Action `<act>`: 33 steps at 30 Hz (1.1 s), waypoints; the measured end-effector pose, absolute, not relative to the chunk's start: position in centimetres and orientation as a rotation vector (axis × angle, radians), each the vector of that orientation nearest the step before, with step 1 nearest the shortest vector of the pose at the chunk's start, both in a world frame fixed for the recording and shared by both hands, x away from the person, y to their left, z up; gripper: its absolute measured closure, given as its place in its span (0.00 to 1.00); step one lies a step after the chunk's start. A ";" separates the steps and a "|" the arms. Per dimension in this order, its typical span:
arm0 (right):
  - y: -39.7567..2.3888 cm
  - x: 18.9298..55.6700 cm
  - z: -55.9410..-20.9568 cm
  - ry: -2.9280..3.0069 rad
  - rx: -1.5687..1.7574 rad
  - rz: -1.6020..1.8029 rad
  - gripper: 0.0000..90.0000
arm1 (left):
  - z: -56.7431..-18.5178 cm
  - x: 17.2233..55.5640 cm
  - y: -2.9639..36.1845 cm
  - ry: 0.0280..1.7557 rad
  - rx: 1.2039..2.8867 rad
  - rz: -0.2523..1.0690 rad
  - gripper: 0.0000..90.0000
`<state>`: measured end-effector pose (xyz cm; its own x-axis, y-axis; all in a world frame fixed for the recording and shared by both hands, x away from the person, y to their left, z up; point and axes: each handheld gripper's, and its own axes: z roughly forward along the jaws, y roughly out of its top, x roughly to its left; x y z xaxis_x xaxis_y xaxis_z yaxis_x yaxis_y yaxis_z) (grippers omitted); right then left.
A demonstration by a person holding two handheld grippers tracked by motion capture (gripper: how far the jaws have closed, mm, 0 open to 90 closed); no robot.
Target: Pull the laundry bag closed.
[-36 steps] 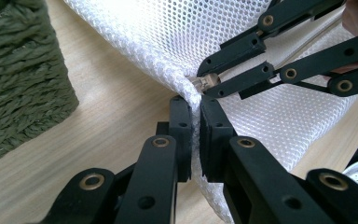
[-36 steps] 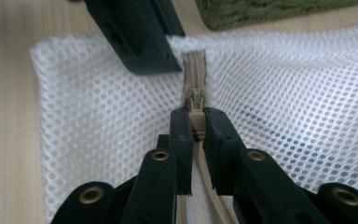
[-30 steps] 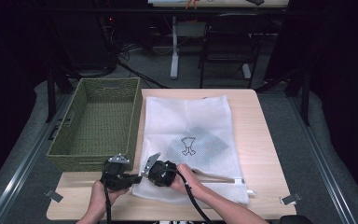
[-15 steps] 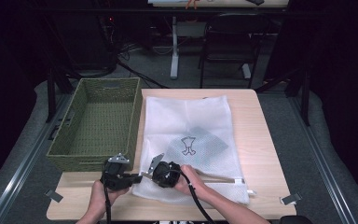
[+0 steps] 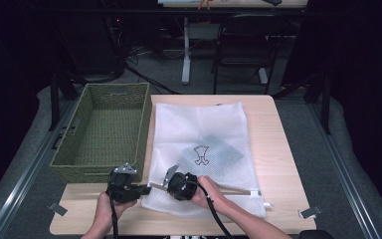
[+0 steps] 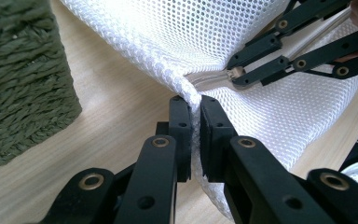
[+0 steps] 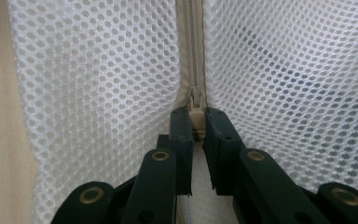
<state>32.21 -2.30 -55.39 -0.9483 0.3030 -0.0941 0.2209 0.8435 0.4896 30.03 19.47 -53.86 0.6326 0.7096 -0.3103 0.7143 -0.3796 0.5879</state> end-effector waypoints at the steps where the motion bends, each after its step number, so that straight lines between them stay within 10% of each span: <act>1: -2.5 32.2 -55.3 2.851 0.407 0.722 0.91 | -53.8 30.0 19.5 1.108 2.146 -0.007 0.95; 33: -5.0 32.3 -54.5 2.855 0.390 0.661 0.91 | -53.9 30.0 19.6 1.106 2.154 -0.007 0.94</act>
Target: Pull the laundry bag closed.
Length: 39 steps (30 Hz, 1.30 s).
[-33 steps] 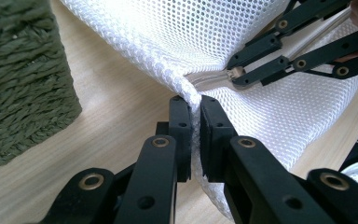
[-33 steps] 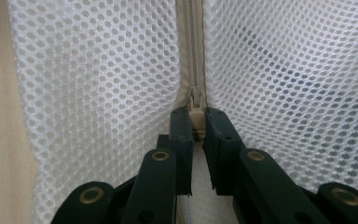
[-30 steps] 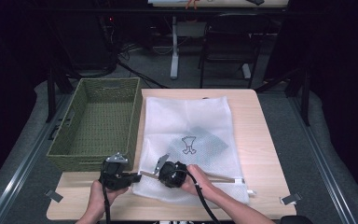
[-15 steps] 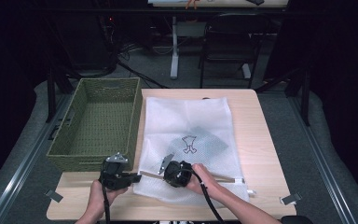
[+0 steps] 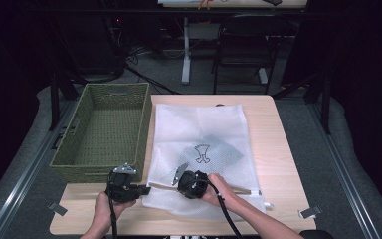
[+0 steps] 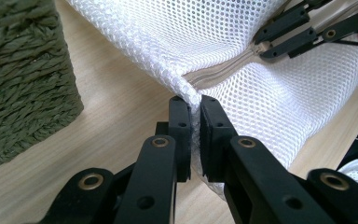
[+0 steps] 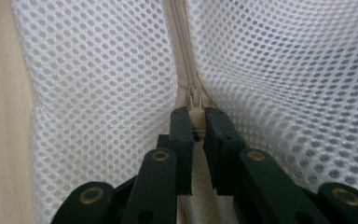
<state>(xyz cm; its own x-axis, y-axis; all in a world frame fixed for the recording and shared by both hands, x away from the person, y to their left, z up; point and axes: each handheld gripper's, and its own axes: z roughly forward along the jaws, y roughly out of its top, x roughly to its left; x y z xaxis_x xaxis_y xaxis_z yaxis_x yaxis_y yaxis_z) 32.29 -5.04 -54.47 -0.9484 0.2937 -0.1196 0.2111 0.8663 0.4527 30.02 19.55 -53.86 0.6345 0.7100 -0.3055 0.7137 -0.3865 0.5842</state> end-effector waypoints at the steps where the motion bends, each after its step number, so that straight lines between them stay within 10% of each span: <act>1: -5.1 32.3 -54.4 2.858 0.396 0.660 0.91 | -53.9 30.0 19.5 1.103 2.155 -0.007 0.94; 39: -8.6 31.8 -53.9 2.840 0.427 0.585 0.91 | -53.9 30.0 19.5 1.114 2.163 -0.002 0.94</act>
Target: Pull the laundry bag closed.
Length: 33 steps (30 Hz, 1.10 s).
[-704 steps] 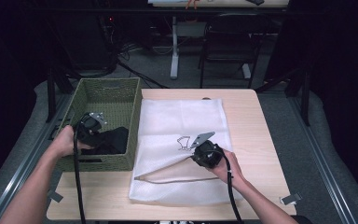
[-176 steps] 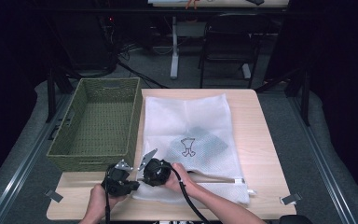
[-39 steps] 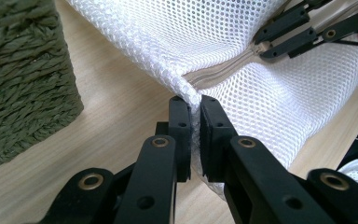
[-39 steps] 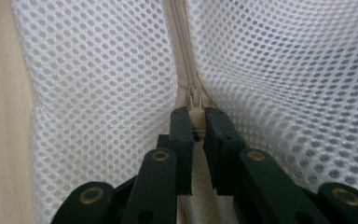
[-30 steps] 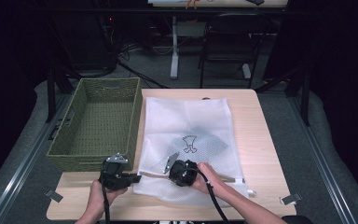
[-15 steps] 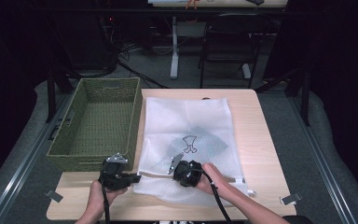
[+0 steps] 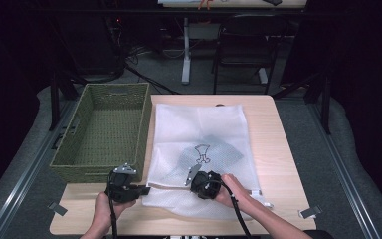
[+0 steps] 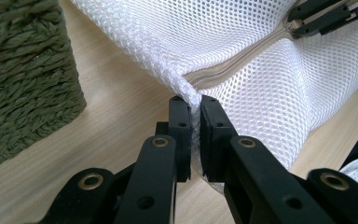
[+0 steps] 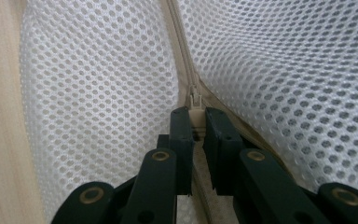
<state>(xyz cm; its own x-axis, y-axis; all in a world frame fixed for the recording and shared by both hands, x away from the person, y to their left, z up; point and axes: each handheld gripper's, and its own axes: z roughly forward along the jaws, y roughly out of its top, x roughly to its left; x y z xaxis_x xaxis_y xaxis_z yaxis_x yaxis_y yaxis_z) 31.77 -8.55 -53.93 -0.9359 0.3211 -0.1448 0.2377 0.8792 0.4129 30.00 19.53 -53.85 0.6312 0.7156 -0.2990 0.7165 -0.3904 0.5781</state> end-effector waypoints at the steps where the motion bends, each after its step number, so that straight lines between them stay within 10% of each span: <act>1: -8.6 31.8 -53.9 2.840 0.424 0.590 0.91 | -53.8 30.0 19.5 1.110 2.166 0.002 0.94; 33: -11.2 31.0 -53.4 2.814 0.476 0.570 0.91 | -53.9 30.0 19.5 1.118 2.170 0.001 0.94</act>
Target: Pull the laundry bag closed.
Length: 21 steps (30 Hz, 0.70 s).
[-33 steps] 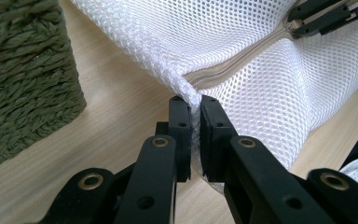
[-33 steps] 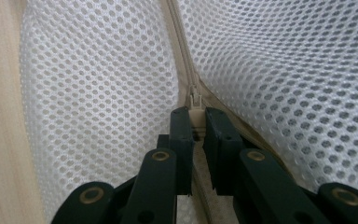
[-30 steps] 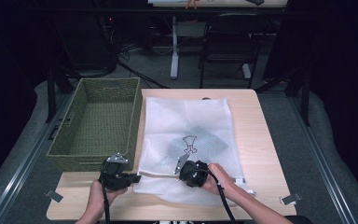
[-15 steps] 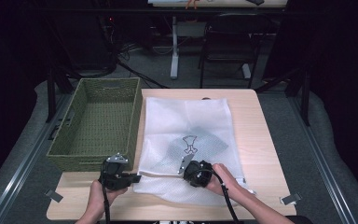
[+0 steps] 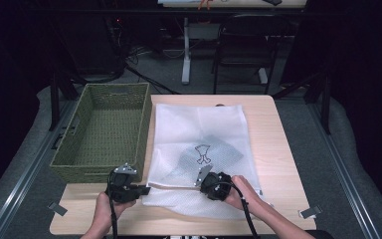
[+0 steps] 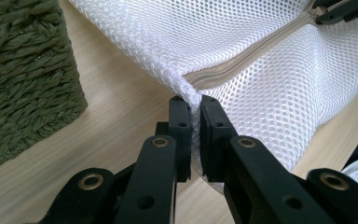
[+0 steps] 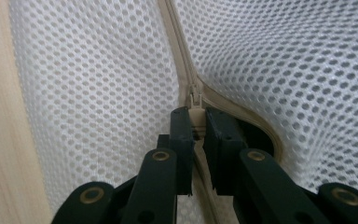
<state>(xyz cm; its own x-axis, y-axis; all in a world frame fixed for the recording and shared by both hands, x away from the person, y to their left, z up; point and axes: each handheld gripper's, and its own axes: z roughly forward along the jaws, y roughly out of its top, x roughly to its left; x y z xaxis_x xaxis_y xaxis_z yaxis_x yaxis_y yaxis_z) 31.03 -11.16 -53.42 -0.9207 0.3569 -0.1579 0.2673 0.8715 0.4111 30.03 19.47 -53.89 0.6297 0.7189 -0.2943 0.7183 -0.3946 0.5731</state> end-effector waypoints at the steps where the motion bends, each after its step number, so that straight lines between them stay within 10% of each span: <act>1: -11.3 31.1 -53.4 2.813 0.470 0.573 0.91 | -53.9 30.0 19.4 1.117 2.170 0.003 0.94; 21: -14.2 30.8 -53.4 2.779 0.556 0.522 0.91 | -53.9 30.1 19.7 1.133 2.167 0.010 0.94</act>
<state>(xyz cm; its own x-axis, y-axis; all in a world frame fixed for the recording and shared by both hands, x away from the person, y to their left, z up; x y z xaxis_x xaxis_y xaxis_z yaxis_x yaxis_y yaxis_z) 30.80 -14.23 -53.42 -0.8932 0.4125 -0.1788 0.3194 0.8622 0.3932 30.13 19.73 -53.92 0.6207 0.7283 -0.2904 0.7229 -0.3881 0.5716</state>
